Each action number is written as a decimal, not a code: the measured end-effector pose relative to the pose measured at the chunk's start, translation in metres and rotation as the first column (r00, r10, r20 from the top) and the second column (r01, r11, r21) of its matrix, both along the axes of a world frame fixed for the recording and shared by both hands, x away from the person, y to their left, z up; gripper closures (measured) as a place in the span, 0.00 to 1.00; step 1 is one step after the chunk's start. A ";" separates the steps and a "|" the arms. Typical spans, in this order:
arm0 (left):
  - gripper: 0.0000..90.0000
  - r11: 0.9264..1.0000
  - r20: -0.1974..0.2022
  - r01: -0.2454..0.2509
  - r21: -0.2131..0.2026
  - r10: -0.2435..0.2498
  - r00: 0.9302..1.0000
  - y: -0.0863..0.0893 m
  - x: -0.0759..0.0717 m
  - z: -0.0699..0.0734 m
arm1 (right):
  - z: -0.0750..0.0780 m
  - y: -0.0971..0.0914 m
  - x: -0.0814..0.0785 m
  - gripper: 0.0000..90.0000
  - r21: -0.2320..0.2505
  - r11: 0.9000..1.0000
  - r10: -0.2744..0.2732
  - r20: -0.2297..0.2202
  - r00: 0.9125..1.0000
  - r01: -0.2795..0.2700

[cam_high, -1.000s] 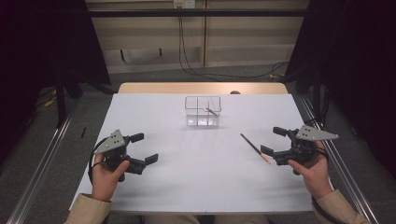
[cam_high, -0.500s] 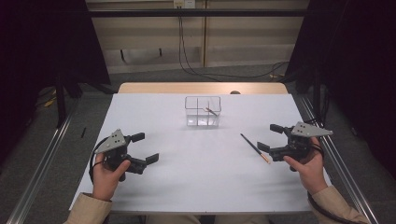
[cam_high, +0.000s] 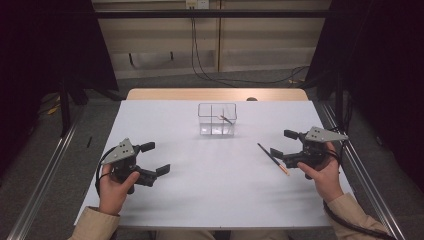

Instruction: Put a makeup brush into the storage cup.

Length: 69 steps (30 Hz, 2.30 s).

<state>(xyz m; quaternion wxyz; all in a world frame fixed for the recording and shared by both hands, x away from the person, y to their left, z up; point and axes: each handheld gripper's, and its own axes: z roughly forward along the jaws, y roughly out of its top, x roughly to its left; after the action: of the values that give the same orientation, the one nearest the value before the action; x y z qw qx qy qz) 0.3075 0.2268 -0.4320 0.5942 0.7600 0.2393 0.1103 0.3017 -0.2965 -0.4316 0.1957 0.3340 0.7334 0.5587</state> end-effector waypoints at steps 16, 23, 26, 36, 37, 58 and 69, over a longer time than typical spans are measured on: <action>0.00 1.000 0.002 -0.006 0.007 0.006 1.000 0.000 -0.002 0.001 | -0.003 0.003 0.010 0.08 -0.019 1.000 0.011 -0.033 0.999 -0.012; 0.00 1.000 -0.004 -0.004 0.003 0.004 1.000 -0.001 -0.003 0.001 | -0.002 0.000 0.013 0.08 -0.044 0.999 -0.001 -0.064 0.998 -0.002; 0.00 1.000 -0.005 -0.002 0.006 0.002 1.000 -0.002 -0.002 0.001 | -0.001 -0.001 0.016 0.08 -0.087 0.996 -0.010 -0.111 0.994 0.000; 0.00 1.000 -0.010 0.002 0.010 -0.002 1.000 -0.003 -0.002 0.000 | -0.001 -0.002 0.022 0.08 -0.174 0.984 -0.017 -0.210 0.978 -0.021; 0.00 1.000 -0.010 0.003 0.009 -0.003 1.000 -0.003 -0.003 0.000 | 0.000 -0.002 0.023 0.08 -0.185 0.982 -0.016 -0.225 0.974 -0.026; 0.00 1.000 -0.020 0.008 0.010 -0.008 1.000 -0.004 -0.003 -0.001 | -0.003 0.006 0.039 0.11 -0.400 0.905 -0.045 -0.431 0.901 -0.146; 0.00 1.000 -0.018 0.008 0.009 -0.008 1.000 -0.003 -0.003 -0.001 | -0.006 0.017 0.049 0.18 -0.522 0.825 -0.091 -0.499 0.862 -0.215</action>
<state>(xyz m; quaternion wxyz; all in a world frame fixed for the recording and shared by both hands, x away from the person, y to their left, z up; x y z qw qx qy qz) 0.3048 0.2235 -0.4327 0.5891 0.7644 0.2411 0.1024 0.3502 -0.2792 -0.4378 0.0679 0.3702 0.9005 0.2178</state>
